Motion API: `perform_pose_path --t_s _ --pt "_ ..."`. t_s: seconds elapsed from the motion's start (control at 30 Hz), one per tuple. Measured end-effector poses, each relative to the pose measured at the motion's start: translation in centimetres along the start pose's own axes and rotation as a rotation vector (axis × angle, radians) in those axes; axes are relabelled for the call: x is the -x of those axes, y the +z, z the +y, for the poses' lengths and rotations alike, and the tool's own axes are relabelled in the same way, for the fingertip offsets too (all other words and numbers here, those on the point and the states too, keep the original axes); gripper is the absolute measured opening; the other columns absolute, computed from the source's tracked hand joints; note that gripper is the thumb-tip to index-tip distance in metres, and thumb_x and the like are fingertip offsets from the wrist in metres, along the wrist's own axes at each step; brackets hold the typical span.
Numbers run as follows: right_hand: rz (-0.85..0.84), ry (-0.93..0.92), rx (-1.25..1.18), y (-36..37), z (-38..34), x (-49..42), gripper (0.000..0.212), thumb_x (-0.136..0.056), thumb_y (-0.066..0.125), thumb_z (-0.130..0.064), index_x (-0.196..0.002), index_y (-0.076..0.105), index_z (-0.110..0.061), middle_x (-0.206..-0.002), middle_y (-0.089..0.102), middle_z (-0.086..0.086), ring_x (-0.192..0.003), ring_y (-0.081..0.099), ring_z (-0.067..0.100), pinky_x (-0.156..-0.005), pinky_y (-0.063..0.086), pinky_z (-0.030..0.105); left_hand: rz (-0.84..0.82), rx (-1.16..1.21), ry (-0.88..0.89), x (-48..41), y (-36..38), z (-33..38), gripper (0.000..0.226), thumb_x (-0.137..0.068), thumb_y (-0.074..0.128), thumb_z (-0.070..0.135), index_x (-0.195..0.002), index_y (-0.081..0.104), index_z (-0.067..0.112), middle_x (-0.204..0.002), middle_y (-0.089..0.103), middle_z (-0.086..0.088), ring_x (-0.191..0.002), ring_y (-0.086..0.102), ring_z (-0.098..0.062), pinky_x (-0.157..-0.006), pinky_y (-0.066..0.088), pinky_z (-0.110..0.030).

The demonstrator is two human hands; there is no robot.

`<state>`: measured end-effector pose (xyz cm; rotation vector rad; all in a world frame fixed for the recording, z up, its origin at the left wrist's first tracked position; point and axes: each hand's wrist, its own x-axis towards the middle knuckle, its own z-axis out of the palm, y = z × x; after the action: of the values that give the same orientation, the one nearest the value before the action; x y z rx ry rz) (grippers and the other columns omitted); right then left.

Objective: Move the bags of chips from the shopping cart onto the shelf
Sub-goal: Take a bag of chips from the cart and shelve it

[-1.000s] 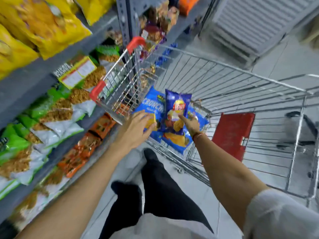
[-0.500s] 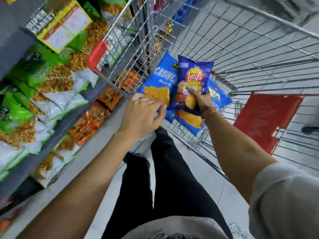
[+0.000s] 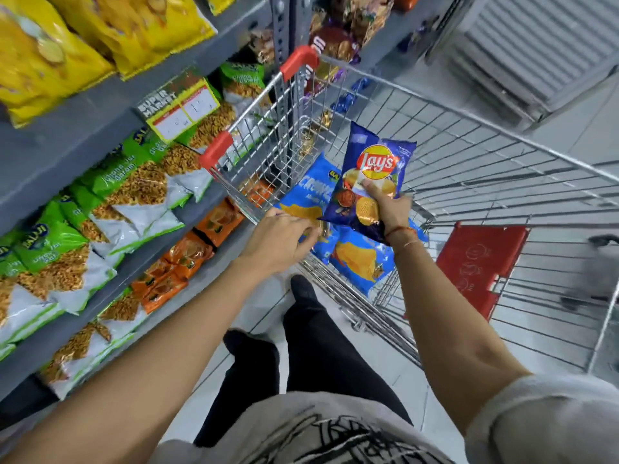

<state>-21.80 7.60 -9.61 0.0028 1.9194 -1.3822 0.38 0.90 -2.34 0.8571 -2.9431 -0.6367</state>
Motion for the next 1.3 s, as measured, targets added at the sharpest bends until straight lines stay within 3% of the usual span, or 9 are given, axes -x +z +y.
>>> perform_pose_path --t_s 0.13,0.2,0.3,0.47,0.73,0.83,0.97,1.2,1.3 --pt "-0.024 -0.135 0.005 1.1 -5.4 0.7 0.084 -0.038 0.094 -0.055 -0.106 0.067 -0.012 -0.103 0.075 0.004 -0.095 0.072 0.022 -0.088 0.058 0.042 0.138 0.087 -0.022 0.4 -3.6 -0.9 0.067 -0.085 0.021 0.055 -0.109 0.066 0.012 -0.099 0.071 -0.012 -0.096 0.063 -0.029 -0.085 0.045 -0.039" --pt "-0.072 -0.234 -0.031 2.6 -10.3 3.9 0.067 -0.045 0.093 -0.05 -0.097 0.071 -0.014 -0.093 0.077 -0.003 -0.09 0.073 0.015 -0.086 0.059 0.038 0.272 0.114 -0.05 0.8 -7.2 -1.5 0.058 -0.088 0.033 0.05 -0.111 0.066 0.009 -0.099 0.07 -0.016 -0.096 0.064 -0.031 -0.081 0.047 -0.038" --pt "-0.161 -0.463 -0.12 5.7 -17.3 9.7 0.021 -0.065 0.087 -0.018 -0.079 0.071 -0.015 -0.069 0.074 -0.015 -0.068 0.069 -0.001 -0.069 0.057 0.021 0.483 0.1 -0.044 2.4 -14.6 -1.9 0.055 -0.088 0.036 0.045 -0.109 0.066 0.004 -0.106 0.07 -0.019 -0.1 0.064 -0.032 -0.087 0.044 -0.037" --pt "-0.359 -0.735 -0.261 11.6 -26.5 20.9 0.019 -0.076 0.078 -0.005 -0.079 0.065 -0.018 -0.056 0.068 -0.027 -0.059 0.063 -0.012 -0.065 0.052 0.012 0.885 -0.132 -0.128 9.3 -27.8 -2.7 0.046 -0.089 0.042 0.039 -0.113 0.063 0.006 -0.11 0.068 -0.016 -0.104 0.06 -0.03 -0.092 0.038 -0.034" --pt "-0.766 -0.96 -0.446 19.7 -33.0 37.5 0.013 -0.068 0.083 -0.016 -0.073 0.071 -0.018 -0.069 0.074 -0.013 -0.071 0.068 0.004 -0.067 0.056 0.024 1.397 -0.456 -0.331 25.2 -41.2 -3.3 0.026 -0.089 0.054 0.02 -0.109 0.063 0.007 -0.108 0.067 -0.013 -0.103 0.057 -0.028 -0.092 0.039 -0.032" --pt "-0.917 -0.972 -0.484 23.6 -34.1 43.2 0.026 -0.071 0.084 -0.016 -0.091 0.068 -0.014 -0.082 0.074 -0.006 -0.081 0.07 0.012 -0.071 0.058 0.029 1.424 -0.543 -0.513 30.7 -43.6 -5.2 0.033 -0.088 0.052 0.025 -0.114 0.06 0.006 -0.111 0.064 -0.015 -0.105 0.056 -0.033 -0.091 0.038 -0.034" --pt "-1.066 -1.007 -0.492 29.7 -34.2 51.0 0.025 -0.065 0.088 -0.02 -0.079 0.067 -0.017 -0.082 0.072 -0.003 -0.08 0.066 0.015 -0.076 0.058 0.035 1.318 -0.578 -0.787 36.6 -44.7 -8.1 0.056 -0.085 0.038 0.042 -0.118 0.056 0.001 -0.109 0.063 -0.024 -0.104 0.056 -0.04 -0.087 0.045 -0.048" --pt "-1.179 -1.07 -0.318 39.7 -32.5 60.7 0.034 -0.061 0.09 -0.027 -0.066 0.057 -0.024 -0.069 0.062 -0.014 -0.065 0.059 0.003 -0.063 0.049 0.018 1.086 -0.575 -1.064 41.7 -44.1 -11.0 0.088 -0.077 0.016 0.064 -0.119 0.059 0.0 -0.117 0.065 -0.021 -0.111 0.059 -0.034 -0.092 0.045 -0.042" --pt "-1.207 -1.094 -0.262 42.9 -31.4 63.2 0.03 -0.061 0.09 -0.028 -0.074 0.065 -0.022 -0.072 0.067 -0.012 -0.069 0.064 0.0 -0.069 0.05 0.019 1.083 -0.62 -1.07 42.5 -43.5 -11.4 0.085 -0.081 0.016 0.065 -0.105 0.066 0.0 -0.101 0.071 -0.02 -0.095 0.065 -0.034 -0.084 0.048 -0.039"
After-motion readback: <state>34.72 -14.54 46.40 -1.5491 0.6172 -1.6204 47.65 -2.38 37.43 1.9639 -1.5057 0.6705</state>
